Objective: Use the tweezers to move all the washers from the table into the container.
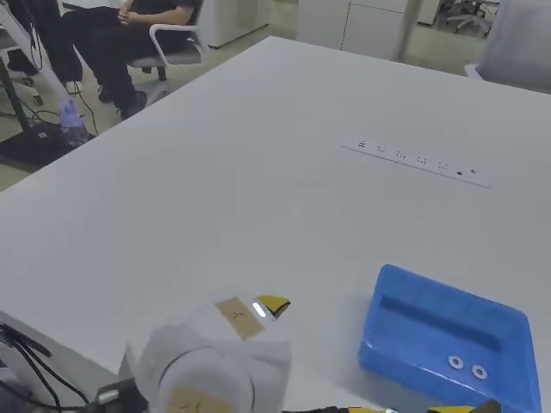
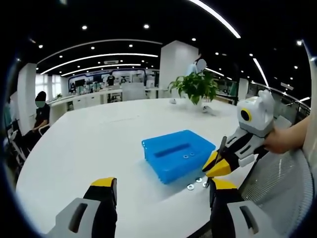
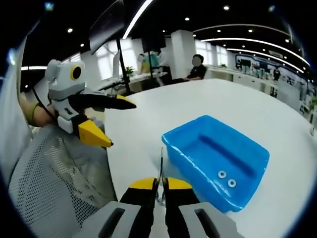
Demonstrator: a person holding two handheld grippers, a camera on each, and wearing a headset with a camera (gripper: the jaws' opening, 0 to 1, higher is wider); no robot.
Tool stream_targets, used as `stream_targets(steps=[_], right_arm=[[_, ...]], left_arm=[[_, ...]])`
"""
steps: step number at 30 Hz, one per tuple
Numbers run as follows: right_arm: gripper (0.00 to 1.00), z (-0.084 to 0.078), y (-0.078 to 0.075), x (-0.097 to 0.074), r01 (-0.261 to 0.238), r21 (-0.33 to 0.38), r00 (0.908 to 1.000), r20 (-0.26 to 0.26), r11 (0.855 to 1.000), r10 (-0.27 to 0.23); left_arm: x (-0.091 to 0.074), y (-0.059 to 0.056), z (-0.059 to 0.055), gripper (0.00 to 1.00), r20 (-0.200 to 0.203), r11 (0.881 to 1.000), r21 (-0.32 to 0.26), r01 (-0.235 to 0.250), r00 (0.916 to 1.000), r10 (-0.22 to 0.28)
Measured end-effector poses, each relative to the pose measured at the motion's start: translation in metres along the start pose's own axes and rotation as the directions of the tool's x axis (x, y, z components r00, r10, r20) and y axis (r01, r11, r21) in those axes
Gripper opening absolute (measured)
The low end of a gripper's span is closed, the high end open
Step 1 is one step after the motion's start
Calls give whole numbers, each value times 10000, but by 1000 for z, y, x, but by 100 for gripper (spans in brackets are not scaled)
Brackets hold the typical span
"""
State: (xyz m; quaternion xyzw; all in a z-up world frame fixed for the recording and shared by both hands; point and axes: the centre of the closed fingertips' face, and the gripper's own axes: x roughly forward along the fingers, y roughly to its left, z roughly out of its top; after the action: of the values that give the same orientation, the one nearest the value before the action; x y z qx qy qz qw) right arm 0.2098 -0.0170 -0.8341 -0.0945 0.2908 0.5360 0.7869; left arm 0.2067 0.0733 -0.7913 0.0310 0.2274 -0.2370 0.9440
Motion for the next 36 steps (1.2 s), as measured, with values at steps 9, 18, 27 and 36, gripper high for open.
stream_targets(steps=[9, 18, 27, 36], right_arm=[[3, 28, -10, -17, 36, 28, 9984, 571, 10000, -38], [3, 57, -18, -31, 427, 846, 9826, 1765, 9955, -572], [3, 69, -27, -33, 566, 990, 9797, 1864, 9935, -744], [3, 79, -40, -29, 625, 1086, 9764, 1992, 9921, -833]], left_arm=[[1, 1, -5, 76, -255, 10000, -27, -68, 9997, 67], [1, -3, -3, 75, -189, 9999, -7, 112, 9998, -112], [0, -1, -4, 74, -215, 10000, 58, 28, 9998, -27], [0, -1, -4, 73, -277, 9999, 90, 85, 9996, -83]])
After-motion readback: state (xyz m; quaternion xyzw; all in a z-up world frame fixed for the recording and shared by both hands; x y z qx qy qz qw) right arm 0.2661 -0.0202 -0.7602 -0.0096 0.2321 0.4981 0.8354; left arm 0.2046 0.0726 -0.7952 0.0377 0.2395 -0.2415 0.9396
